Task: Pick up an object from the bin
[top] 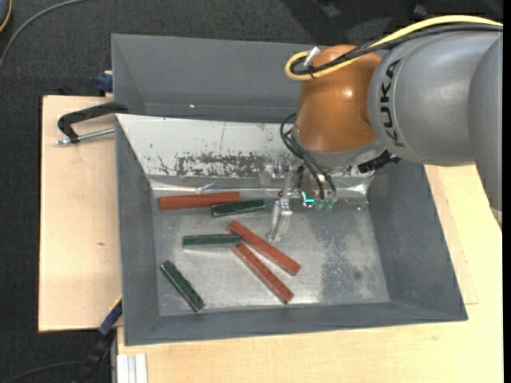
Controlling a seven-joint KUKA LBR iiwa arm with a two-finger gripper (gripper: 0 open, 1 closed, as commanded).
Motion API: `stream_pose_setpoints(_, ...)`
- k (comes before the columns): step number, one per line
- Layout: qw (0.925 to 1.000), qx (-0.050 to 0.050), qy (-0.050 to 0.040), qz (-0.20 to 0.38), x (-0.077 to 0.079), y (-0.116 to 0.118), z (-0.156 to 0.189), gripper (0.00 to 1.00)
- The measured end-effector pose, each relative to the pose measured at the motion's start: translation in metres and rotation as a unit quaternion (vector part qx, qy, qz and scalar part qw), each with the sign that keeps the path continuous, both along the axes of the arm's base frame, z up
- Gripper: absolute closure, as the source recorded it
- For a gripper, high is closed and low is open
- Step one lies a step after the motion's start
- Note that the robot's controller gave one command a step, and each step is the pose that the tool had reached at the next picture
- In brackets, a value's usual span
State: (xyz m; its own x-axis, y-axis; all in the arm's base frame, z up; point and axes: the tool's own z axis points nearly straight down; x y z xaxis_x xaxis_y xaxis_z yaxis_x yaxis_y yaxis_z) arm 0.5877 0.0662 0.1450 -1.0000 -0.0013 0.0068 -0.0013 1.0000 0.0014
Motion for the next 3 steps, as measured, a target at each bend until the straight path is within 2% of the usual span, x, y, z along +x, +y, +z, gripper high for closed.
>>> stream_pose_setpoints(1,0.9992,0.001,-0.007,-0.04,-0.032,0.053,-0.075,0.0)
stream_pose_setpoints(2,0.9997,0.001,-0.0066,-0.023,-0.019,0.081,-0.074,0.0)
stream_pose_setpoints(3,0.9997,0.0,-0.005,-0.024,-0.019,0.079,-0.074,1.0)
